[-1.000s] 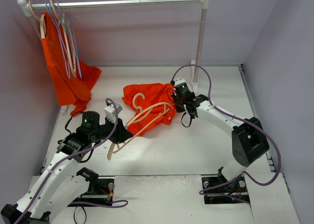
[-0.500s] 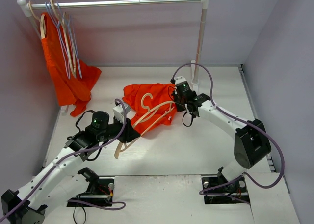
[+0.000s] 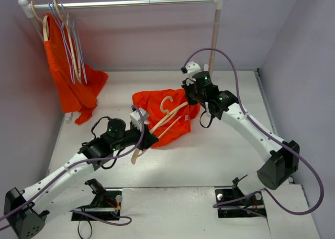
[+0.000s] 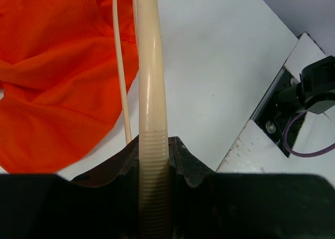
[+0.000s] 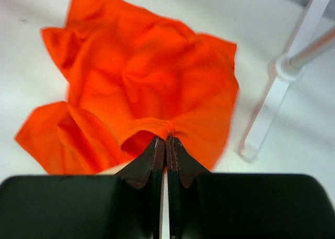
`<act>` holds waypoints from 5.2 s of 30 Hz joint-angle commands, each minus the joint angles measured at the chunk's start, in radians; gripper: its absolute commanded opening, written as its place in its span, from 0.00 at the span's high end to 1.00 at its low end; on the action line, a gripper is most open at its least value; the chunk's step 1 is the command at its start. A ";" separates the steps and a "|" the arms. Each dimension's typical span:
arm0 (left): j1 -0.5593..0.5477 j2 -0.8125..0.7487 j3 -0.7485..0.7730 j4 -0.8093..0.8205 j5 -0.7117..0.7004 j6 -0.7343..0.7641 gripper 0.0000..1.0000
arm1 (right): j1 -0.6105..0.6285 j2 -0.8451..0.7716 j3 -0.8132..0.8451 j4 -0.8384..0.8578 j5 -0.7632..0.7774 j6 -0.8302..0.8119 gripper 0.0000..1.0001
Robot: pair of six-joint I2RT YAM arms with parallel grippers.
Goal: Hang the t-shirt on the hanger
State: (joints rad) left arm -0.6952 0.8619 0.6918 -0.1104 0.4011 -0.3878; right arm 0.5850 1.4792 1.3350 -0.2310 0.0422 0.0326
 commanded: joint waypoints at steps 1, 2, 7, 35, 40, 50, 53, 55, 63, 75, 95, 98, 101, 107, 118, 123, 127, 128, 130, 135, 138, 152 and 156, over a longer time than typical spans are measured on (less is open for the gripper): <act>-0.075 0.015 0.089 0.196 -0.053 0.062 1.00 | 0.032 -0.050 0.139 -0.028 -0.033 -0.079 1.00; -0.090 0.015 0.095 0.208 -0.089 0.088 1.00 | 0.044 -0.048 0.163 -0.040 -0.033 -0.086 1.00; -0.121 -0.001 0.117 0.332 -0.151 0.119 1.00 | 0.072 -0.036 0.337 -0.111 -0.071 -0.114 0.99; -0.142 0.026 -0.146 0.713 -0.446 -0.037 1.00 | 0.139 -0.114 0.213 -0.051 0.059 -0.008 1.00; -0.173 0.087 -0.109 0.761 -0.360 -0.052 1.00 | 0.145 -0.056 0.252 -0.039 0.058 -0.014 1.00; -0.216 0.115 -0.112 0.830 -0.364 -0.042 1.00 | 0.213 -0.033 0.400 -0.073 0.025 -0.025 1.00; -0.216 0.106 -0.104 0.834 -0.386 -0.020 1.00 | 0.228 -0.040 0.392 -0.086 0.027 -0.023 1.00; -0.216 0.089 -0.101 0.833 -0.396 0.003 1.00 | 0.236 -0.059 0.366 -0.087 0.030 -0.023 1.00; -0.211 0.106 -0.055 0.842 -0.328 0.011 1.00 | 0.234 -0.063 0.337 -0.082 0.006 -0.019 0.99; -0.210 0.181 -0.106 0.976 -0.304 -0.040 1.00 | 0.236 -0.085 0.308 -0.087 0.021 -0.023 0.81; -0.078 0.157 -0.184 1.020 -0.269 -0.089 1.00 | 0.181 -0.168 0.291 -0.174 0.212 -0.128 0.39; -0.047 0.134 -0.192 0.988 -0.239 -0.094 1.00 | 0.145 -0.178 0.250 -0.153 0.167 -0.204 0.34; -0.018 0.109 -0.202 0.973 -0.208 -0.108 1.00 | 0.089 -0.213 0.175 -0.082 0.058 -0.341 0.29; 0.008 0.081 -0.199 0.924 -0.145 -0.111 1.00 | -0.034 -0.237 0.153 -0.020 -0.296 -0.636 0.26; 0.011 0.072 -0.166 0.845 -0.073 -0.076 1.00 | -0.070 -0.074 0.294 -0.197 -0.528 -0.931 0.26; 0.011 0.074 -0.141 0.807 -0.053 -0.057 1.00 | -0.070 0.001 0.380 -0.347 -0.585 -1.020 0.29; 0.011 0.088 -0.126 0.792 -0.022 -0.045 1.00 | -0.070 0.016 0.354 -0.367 -0.590 -1.065 0.30; 0.011 0.091 -0.120 0.787 -0.015 -0.043 1.00 | -0.070 0.018 0.348 -0.370 -0.593 -1.076 0.30; 0.010 0.095 -0.112 0.776 0.007 -0.037 1.00 | -0.071 0.027 0.346 -0.390 -0.599 -1.088 0.30; 0.011 0.098 -0.075 0.716 0.045 0.009 1.00 | -0.073 0.055 0.349 -0.421 -0.587 -1.126 0.30; 0.010 0.100 -0.061 0.680 0.067 0.029 1.00 | -0.071 0.059 0.345 -0.418 -0.599 -1.137 0.31; 0.011 0.137 0.014 0.538 0.009 0.162 1.00 | -0.071 0.017 0.283 -0.360 -0.601 -1.136 0.93; 0.014 0.150 0.037 0.493 -0.048 0.188 0.97 | -0.071 -0.013 0.265 -0.349 -0.591 -1.137 1.00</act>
State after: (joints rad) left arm -0.6769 1.0088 0.6334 0.3176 0.4305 -0.1913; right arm 0.5072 1.5406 1.5955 -0.7197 -0.5331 -1.1862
